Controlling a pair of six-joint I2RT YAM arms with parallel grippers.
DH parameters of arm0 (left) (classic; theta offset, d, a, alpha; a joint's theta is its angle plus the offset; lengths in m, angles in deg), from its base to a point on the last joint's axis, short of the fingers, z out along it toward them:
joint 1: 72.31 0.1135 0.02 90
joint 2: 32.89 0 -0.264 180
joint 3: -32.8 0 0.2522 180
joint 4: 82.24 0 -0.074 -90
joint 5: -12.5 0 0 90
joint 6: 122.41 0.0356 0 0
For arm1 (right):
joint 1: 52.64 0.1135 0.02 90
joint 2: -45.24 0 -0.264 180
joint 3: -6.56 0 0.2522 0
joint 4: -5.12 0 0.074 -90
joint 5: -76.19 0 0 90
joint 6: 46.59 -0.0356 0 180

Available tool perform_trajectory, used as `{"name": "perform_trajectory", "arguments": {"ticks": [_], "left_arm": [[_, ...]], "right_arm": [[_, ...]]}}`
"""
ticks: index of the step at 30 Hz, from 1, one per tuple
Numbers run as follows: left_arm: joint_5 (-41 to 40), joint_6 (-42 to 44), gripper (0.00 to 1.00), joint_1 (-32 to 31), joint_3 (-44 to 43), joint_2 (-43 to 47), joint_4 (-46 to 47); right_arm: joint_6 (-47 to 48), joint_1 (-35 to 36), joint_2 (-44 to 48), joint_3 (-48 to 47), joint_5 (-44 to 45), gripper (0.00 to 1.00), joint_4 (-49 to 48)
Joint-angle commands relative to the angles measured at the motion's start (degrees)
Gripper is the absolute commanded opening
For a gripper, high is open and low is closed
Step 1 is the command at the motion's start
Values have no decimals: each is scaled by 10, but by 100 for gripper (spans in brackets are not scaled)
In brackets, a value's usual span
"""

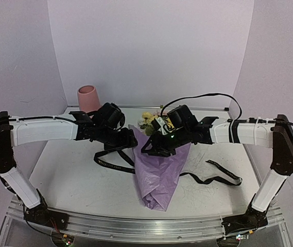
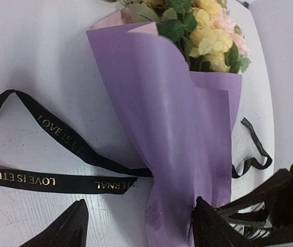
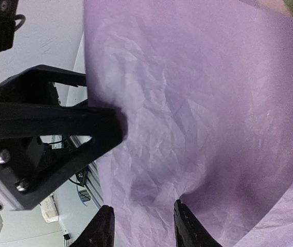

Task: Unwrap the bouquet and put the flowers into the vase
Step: Unfold the wrapping paper at the center of the board.

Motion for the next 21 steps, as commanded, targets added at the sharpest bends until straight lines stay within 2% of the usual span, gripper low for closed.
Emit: {"name": "perform_trajectory", "arguments": {"ticks": [1, 9, 12, 17, 21], "left_arm": [[-50, -21, 67, 18, 27, 8, -5], [-66, -15, 70, 62, 118, 28, -13], [-72, -22, 73, 70, 132, 19, -28], [-104, -84, 86, 77, 147, 40, -69], [-111, -116, 90, 82, 150, 84, -79]], "right_arm": [[-2, 0, 38, 17, 31, 43, 8], [2, 0, 70, 55, 47, 47, 16], [0, 0, 70, 66, 47, 55, 19], [5, 0, 44, 62, 35, 58, 35], [19, 1, 33, 49, 47, 75, 56]]}}
